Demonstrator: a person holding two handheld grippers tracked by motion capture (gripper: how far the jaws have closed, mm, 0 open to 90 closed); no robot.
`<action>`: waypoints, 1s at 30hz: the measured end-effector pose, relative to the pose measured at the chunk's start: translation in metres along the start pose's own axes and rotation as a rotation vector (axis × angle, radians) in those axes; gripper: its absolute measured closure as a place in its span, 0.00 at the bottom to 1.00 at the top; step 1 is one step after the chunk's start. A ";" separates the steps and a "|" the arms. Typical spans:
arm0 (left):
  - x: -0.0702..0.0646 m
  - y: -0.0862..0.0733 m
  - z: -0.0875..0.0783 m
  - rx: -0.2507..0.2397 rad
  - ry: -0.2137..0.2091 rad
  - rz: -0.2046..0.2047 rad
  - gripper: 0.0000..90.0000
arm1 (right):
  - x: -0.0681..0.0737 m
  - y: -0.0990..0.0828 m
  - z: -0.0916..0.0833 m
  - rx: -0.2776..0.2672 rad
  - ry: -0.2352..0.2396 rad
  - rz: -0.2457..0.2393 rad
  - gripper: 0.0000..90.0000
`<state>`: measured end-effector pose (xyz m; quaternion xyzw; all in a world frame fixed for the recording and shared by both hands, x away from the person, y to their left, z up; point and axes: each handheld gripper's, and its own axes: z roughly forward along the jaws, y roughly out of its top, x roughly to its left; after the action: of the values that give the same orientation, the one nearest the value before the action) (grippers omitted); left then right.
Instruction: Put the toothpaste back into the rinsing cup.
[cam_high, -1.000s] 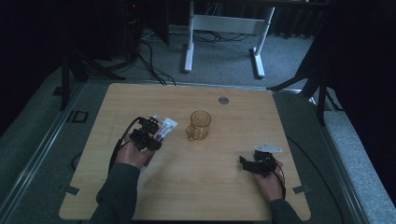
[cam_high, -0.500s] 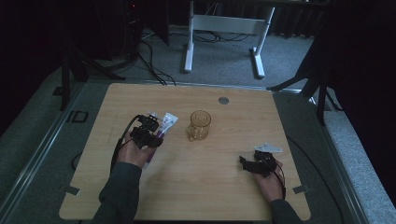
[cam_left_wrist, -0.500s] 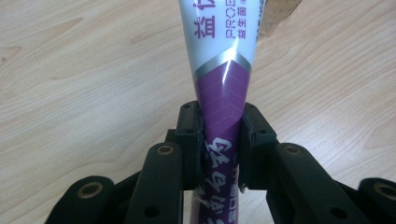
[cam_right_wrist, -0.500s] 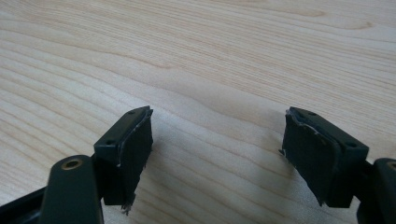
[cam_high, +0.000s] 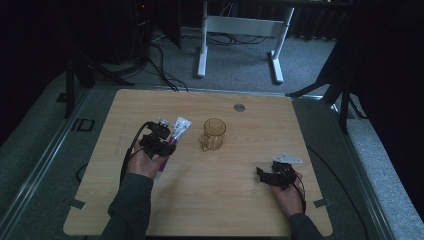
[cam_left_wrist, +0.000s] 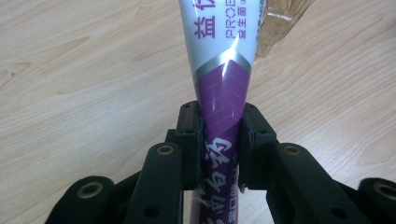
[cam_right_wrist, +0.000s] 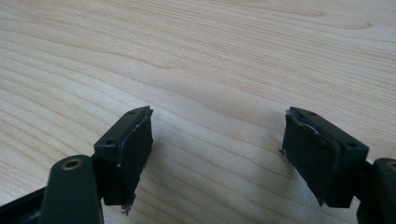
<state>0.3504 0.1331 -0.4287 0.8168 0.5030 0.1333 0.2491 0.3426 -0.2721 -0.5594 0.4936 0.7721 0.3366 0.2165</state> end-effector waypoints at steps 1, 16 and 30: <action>0.000 0.000 0.000 -0.004 0.002 -0.002 0.81 | 0.000 0.000 0.000 0.000 0.000 0.001 0.27; -0.002 0.005 -0.006 -0.065 0.007 -0.009 0.81 | 0.000 0.000 0.000 -0.001 -0.001 -0.001 0.27; -0.001 0.008 -0.008 -0.129 0.017 -0.021 0.81 | 0.000 0.000 0.000 -0.001 0.000 -0.002 0.27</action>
<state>0.3524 0.1313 -0.4173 0.7925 0.5041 0.1697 0.2984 0.3428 -0.2722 -0.5595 0.4928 0.7724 0.3366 0.2172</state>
